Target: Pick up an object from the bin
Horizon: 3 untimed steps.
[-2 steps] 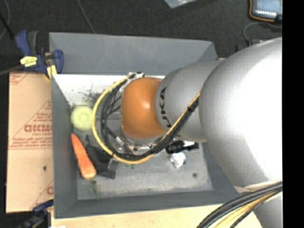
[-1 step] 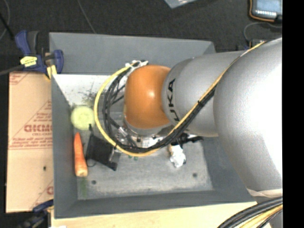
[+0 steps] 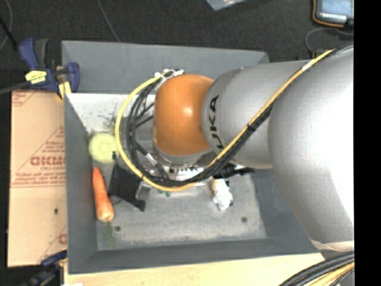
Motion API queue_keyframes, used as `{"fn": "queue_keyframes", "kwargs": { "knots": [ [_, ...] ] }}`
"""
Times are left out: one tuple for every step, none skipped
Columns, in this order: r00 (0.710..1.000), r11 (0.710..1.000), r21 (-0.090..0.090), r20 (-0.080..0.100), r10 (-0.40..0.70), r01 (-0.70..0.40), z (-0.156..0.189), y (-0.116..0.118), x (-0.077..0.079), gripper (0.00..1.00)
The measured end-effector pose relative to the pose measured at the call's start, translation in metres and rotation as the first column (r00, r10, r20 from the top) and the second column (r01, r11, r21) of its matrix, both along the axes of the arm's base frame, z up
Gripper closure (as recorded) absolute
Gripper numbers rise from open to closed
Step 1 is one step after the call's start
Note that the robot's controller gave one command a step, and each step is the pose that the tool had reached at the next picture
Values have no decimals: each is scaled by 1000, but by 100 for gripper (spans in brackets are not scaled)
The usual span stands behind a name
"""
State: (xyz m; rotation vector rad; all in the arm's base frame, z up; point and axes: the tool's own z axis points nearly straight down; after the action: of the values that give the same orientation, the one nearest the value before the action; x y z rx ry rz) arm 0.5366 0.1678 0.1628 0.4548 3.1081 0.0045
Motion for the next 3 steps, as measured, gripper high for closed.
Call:
{"fn": "queue_keyframes", "kwargs": {
  "knots": [
    [988,988,5,10,-153,153,-21,-11,33,100],
    [974,974,-4,-8,-226,226,-3,-24,28,100],
    [981,981,2,4,-196,196,63,-28,33,100]
  ]
}}
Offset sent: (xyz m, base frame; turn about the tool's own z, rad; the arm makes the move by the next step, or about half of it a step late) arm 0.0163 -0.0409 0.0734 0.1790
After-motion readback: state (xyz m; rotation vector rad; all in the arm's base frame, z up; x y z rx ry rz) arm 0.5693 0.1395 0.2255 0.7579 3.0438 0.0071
